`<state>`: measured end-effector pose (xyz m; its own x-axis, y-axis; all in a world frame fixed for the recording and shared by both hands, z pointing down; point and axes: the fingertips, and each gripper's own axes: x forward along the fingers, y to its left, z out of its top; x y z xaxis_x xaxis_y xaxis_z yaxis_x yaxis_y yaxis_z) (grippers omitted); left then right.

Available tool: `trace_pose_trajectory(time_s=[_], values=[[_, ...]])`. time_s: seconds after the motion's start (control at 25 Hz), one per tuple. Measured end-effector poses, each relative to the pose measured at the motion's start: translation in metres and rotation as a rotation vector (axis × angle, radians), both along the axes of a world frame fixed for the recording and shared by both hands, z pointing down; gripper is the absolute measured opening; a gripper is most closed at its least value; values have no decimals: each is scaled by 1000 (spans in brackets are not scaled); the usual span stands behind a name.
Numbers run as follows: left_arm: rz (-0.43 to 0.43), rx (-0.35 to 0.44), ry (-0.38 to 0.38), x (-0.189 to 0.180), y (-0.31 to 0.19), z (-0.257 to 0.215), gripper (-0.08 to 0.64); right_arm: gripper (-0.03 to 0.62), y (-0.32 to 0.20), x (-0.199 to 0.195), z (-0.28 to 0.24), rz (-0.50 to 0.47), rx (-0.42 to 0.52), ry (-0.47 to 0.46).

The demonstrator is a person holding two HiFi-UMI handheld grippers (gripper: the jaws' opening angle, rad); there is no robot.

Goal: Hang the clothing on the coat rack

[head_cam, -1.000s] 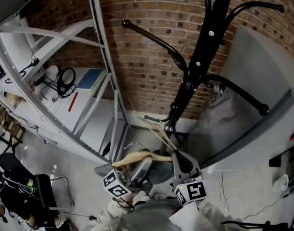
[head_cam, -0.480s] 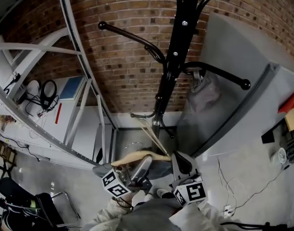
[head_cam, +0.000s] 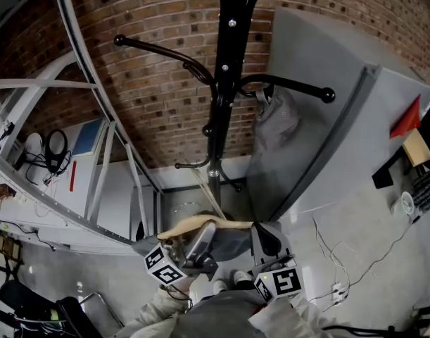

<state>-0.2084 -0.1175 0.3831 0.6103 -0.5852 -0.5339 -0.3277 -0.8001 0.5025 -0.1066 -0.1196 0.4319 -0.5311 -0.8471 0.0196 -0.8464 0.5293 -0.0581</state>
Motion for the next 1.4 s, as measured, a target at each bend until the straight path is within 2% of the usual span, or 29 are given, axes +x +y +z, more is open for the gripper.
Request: trace_pose_trajectory(time_s=[0.44,1.04,1.4], values=[[18,31,-18,21,-6,-16,112,23,-8,16,-13,8,37,-7],[-46,65,-77,20,-49,-45,111,23,-37,16,-34,-30,101,-12],[-23,75,-100,26,-71,-66,111,23,-45,23,-38,-14,114,-9]])
